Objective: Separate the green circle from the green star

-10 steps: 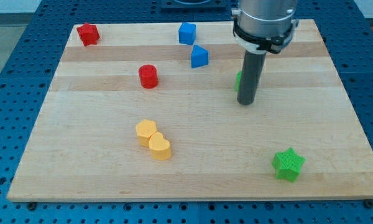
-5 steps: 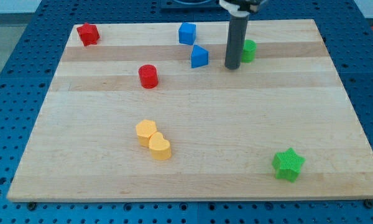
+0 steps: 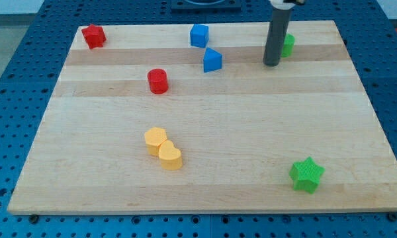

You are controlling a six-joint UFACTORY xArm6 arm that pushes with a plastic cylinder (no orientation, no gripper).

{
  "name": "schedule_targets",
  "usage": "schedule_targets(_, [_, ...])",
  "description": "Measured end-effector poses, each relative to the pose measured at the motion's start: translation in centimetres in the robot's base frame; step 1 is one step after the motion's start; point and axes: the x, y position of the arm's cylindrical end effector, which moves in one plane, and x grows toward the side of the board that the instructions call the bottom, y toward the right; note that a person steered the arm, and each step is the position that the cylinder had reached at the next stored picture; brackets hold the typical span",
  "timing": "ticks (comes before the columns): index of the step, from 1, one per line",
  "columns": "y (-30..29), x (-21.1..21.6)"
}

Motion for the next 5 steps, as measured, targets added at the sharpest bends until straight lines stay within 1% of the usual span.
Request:
schedule_targets(1, [1.0,-3.7])
schedule_targets(2, [1.3,-4.8])
schedule_targets(3, [1.3,-3.2])
schedule_targets(5, [3.8,-3.7])
